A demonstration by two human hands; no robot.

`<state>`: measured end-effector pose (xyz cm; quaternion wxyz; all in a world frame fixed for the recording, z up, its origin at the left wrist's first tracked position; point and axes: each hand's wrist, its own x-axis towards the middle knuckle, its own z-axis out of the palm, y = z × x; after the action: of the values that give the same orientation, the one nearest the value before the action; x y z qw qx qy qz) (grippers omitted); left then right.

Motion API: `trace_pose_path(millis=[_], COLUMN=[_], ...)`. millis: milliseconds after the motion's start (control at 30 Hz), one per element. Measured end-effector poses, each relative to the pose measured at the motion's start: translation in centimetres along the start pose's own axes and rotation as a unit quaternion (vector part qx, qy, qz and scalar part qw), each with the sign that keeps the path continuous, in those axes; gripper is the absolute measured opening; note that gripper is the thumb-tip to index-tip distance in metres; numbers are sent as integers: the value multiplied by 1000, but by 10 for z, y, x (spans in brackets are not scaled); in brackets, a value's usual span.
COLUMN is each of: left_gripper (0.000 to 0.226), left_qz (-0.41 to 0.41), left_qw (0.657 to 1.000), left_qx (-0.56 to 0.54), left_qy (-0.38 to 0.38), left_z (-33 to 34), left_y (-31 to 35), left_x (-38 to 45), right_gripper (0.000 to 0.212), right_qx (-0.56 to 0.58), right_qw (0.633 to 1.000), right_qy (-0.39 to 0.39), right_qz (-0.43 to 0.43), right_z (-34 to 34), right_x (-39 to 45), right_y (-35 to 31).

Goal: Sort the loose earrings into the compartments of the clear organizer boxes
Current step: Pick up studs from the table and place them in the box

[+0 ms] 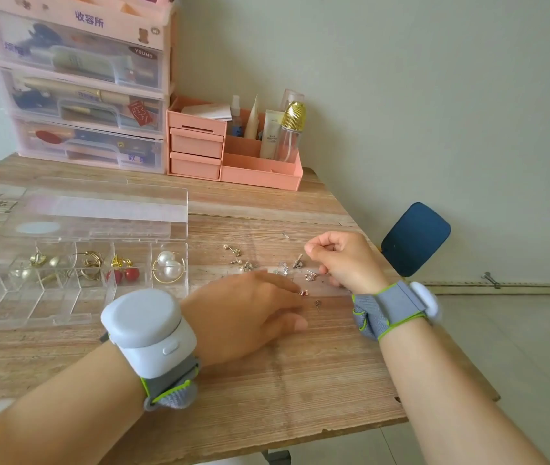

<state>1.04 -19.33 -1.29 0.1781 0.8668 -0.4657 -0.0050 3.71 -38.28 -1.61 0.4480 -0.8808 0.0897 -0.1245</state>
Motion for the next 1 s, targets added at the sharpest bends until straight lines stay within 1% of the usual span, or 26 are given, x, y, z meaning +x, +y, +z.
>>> trace_pose_path(millis=[133,300,367,467,533,600,700,833,933,1000], left_gripper=[32,30,28,26,26,28,30,34,47,45], left_qz=[-35,-68,-79,-94,-103,-105,-100,-108,-107,-118], left_qw=[996,984,981,974,971,970,967,963,961,962], left_qx=[2,-4,-5,-10,-5,24,42,48,48,56], left_qy=[77,162,179,205,218,219,230,241,249,241], left_z=[-10,-26,-29,-29,-26,-25,-24,-26,-27,-28], left_y=[-10,-22,-27,-34,-37,-37,-37,-38,-40,-41], left_x=[5,10,12,13,12,10,6,5,3,2], right_gripper=[16,22,22,21,20,18,15,11,8,11], right_qx=[-36,-94,-76,-18,-7,11,24,-36,-80,-111], right_qw=[999,995,997,1000,1000,1000,1000,998,995,992], right_qy=[0,12,19,11,4,6,5,2,16,30], right_qz=[-10,-10,-3,9,10,5,-16,-48,-50,-53], right_z=[7,10,11,11,10,11,15,20,21,21], right_x=[5,8,10,10,10,7,6,6,4,3], right_y=[3,3,4,6,5,4,1,-1,-2,-2])
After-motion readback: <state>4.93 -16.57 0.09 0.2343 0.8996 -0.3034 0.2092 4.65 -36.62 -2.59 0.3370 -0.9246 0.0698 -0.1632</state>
